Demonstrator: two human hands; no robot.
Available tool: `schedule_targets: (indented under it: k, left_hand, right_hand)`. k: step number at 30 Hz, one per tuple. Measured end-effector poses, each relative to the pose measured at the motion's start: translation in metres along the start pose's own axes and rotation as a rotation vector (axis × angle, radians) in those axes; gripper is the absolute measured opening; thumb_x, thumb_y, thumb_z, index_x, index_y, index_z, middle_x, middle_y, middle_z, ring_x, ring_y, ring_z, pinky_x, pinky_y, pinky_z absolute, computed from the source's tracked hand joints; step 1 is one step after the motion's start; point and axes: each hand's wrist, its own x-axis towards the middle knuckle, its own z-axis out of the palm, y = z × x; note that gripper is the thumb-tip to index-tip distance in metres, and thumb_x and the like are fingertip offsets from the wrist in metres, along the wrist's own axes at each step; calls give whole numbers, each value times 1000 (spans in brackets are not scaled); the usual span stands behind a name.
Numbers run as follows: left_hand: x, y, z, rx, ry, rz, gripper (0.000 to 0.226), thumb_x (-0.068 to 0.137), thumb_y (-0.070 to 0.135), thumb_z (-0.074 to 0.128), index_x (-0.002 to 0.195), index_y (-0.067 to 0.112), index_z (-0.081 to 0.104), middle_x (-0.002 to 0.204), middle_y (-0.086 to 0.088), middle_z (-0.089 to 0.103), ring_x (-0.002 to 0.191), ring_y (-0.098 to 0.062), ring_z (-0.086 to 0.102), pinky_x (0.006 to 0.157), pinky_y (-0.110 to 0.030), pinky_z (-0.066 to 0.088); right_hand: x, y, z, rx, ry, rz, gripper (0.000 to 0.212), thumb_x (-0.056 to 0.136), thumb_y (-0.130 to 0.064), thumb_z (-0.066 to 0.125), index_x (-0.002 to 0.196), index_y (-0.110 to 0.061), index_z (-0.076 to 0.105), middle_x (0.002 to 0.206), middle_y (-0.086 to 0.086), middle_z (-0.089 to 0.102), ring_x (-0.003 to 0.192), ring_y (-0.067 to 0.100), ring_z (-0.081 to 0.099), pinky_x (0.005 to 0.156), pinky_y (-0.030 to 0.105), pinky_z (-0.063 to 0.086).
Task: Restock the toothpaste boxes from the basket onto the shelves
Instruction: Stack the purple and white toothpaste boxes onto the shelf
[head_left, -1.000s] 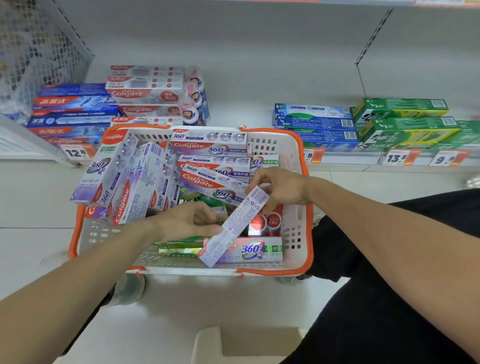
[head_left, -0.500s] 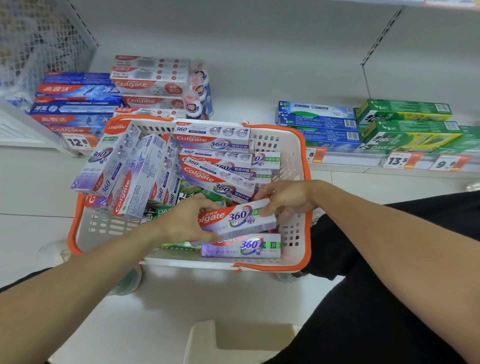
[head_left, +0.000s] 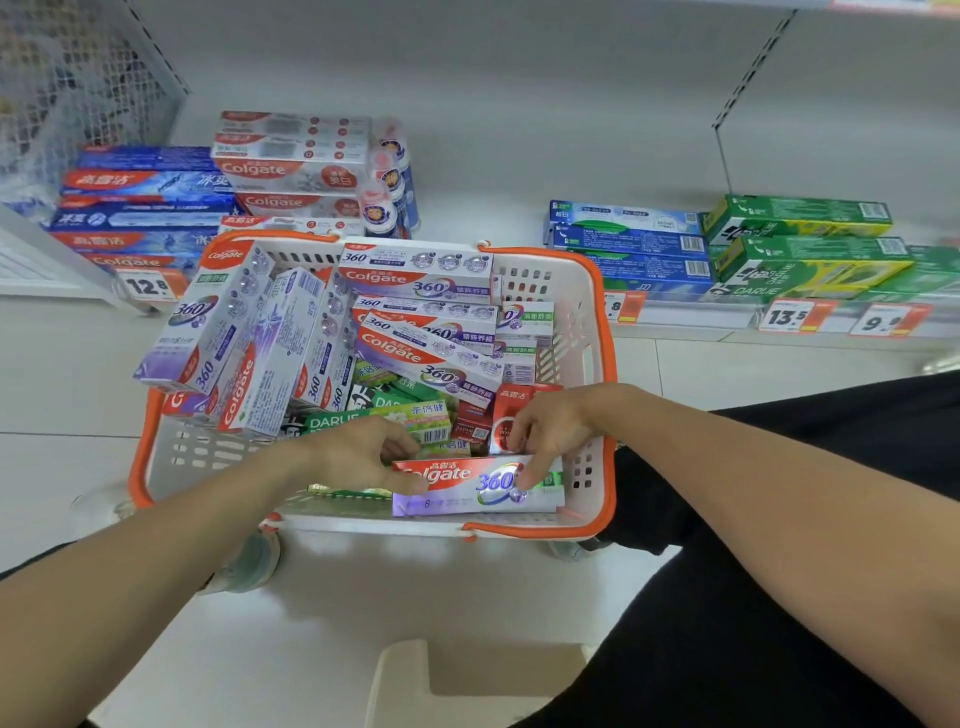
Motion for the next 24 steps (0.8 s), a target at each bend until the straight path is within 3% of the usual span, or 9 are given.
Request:
schedule_targets:
  k: [2, 4, 6, 8, 11, 17, 22, 24]
  left_hand:
    - [-1, 1, -1, -12, -33, 14, 44, 80, 39, 81, 120, 24, 70, 115, 13, 72, 106, -1, 65, 94, -16, 49]
    - [-2, 1, 1, -18, -39, 28, 35, 82, 34, 80, 115, 25, 73, 110, 15, 74, 100, 2, 67, 87, -10, 48]
    - [-1, -1, 2, -59, -3, 29, 29, 82, 30, 82, 108, 22, 76, 103, 10, 76, 94, -5, 70, 80, -11, 50]
    - [-1, -2, 2, -113, 25, 30, 28, 79, 28, 84, 104, 18, 76, 100, 5, 77, 91, -11, 72, 80, -19, 54]
    - [-1, -3, 0, -192, 36, 34, 33, 73, 24, 88, 102, 14, 75, 101, -1, 77, 93, -17, 73, 88, -30, 58]
    - [-3, -3, 9, -229, 63, -2, 64, 64, 28, 94, 119, 27, 63, 119, -4, 62, 105, -21, 67, 98, -34, 54]
    - [-8, 6, 9, -65, -7, -50, 89, 67, 35, 92, 141, 24, 45, 133, 7, 55, 111, -9, 59, 96, -21, 48]
    - [-12, 13, 7, -55, -33, -52, 90, 66, 34, 92, 141, 24, 43, 131, 10, 57, 112, -6, 59, 94, -16, 46]
  right_hand:
    - [0, -1, 3, -77, -12, 17, 61, 73, -45, 86, 126, -25, 65, 122, -7, 63, 103, 13, 64, 73, 21, 52]
    - [0, -2, 4, -118, -28, 34, 53, 76, -41, 85, 122, -21, 68, 120, -5, 67, 99, 13, 67, 71, 21, 52]
    - [0, -2, 4, -98, -49, 49, 49, 79, -34, 84, 121, -17, 66, 115, -2, 70, 89, 13, 69, 68, 21, 54]
    - [0, -2, 2, -27, -68, 60, 53, 80, -27, 84, 125, -15, 59, 114, 0, 69, 83, 13, 70, 66, 23, 56]
    - [-1, -5, 0, -43, -107, 60, 68, 76, -29, 86, 134, -19, 52, 119, -1, 68, 95, 16, 71, 74, 26, 58]
    - [0, -9, 13, -256, -117, 50, 64, 72, -38, 86, 128, -23, 59, 123, -3, 67, 106, 17, 66, 95, 36, 55]
    - [-11, -11, 2, -229, -1, -15, 73, 69, -30, 87, 129, -24, 45, 121, -4, 57, 106, 16, 58, 92, 35, 54]
    - [-20, -14, -9, -197, 53, -52, 72, 70, -23, 86, 127, -25, 43, 117, -5, 53, 103, 15, 56, 87, 32, 53]
